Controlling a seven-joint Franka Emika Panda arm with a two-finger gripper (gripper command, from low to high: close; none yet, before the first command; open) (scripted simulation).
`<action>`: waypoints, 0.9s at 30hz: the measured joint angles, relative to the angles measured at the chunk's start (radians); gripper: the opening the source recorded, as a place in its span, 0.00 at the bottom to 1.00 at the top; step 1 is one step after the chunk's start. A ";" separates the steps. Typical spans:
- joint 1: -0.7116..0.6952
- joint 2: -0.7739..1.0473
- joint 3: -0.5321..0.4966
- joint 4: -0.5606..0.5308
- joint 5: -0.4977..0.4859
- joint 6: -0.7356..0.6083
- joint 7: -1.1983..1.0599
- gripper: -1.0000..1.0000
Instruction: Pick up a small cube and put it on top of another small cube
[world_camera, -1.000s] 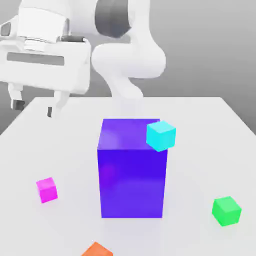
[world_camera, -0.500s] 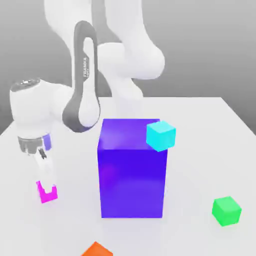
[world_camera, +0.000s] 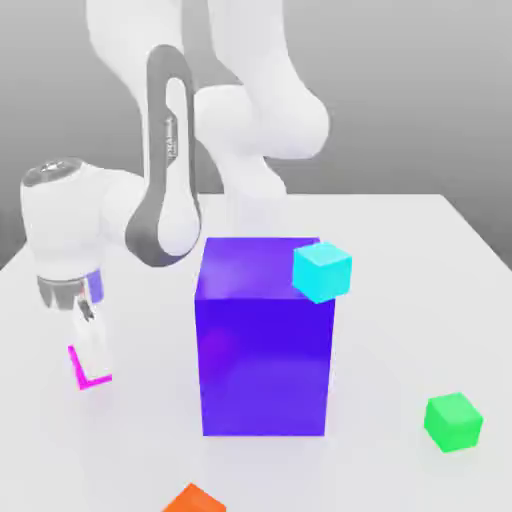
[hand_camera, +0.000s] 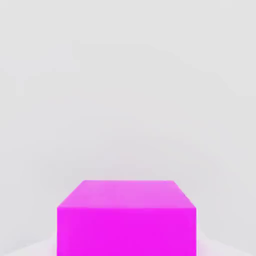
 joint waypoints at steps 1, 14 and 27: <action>0.018 -0.013 0.005 0.008 -0.017 -0.012 0.033 0.00; 0.446 -0.218 0.328 0.152 -0.429 -0.146 0.611 0.00; 0.699 -0.053 0.596 0.229 -0.269 -0.225 1.001 0.00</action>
